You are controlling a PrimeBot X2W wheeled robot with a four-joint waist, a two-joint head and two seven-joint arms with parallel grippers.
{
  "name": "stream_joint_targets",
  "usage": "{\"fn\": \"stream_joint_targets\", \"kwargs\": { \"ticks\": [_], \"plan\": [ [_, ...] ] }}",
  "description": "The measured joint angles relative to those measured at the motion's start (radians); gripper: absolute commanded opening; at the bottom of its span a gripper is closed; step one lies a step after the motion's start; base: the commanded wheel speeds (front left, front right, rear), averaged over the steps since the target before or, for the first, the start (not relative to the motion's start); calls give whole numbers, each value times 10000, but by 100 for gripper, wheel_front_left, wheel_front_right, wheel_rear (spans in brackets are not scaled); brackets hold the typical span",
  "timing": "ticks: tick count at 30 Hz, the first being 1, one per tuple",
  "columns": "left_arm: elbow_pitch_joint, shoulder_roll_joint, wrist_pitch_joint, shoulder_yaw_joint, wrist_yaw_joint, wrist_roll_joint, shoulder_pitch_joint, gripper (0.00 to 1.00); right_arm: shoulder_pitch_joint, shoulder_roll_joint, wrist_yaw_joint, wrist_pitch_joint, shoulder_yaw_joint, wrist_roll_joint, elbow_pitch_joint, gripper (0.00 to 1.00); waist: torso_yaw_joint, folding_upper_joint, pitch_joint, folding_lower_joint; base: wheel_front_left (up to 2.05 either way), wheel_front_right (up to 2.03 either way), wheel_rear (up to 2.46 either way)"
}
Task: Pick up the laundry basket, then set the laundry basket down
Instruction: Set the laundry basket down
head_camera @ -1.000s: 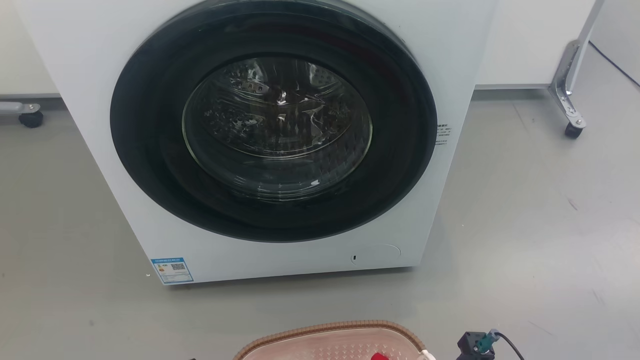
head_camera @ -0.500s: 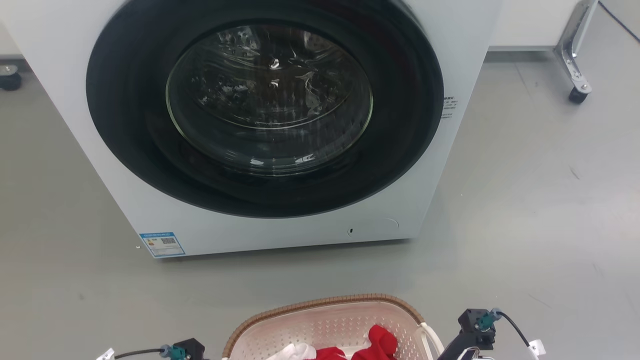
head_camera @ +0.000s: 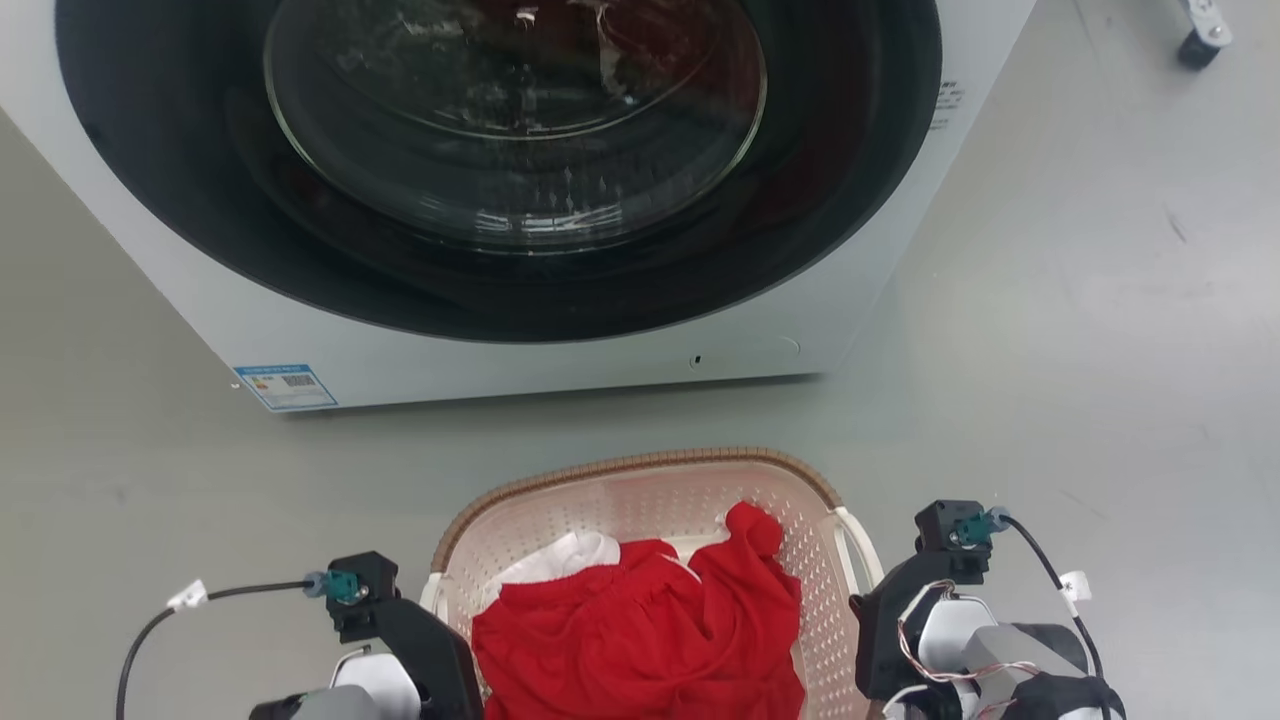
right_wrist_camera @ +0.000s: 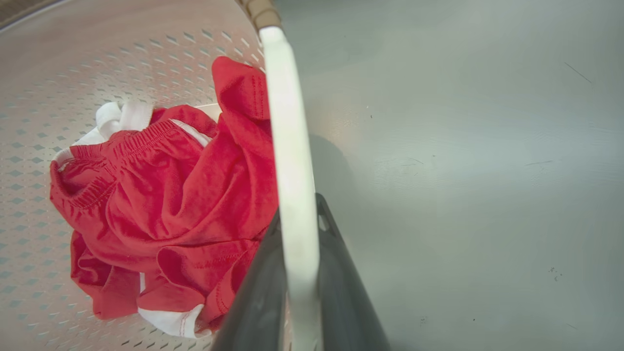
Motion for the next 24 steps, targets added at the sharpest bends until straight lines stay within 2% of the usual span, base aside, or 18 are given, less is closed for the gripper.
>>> {"fn": "stream_joint_targets", "kwargs": {
  "ticks": [24],
  "plan": [
    [-510,587,-1549,-150,173,650,-2782,0,-2528,-35,-339,-1461,-276,-180,-502,0,-154,1,3656,-1,0,0,0]
  ]
}}
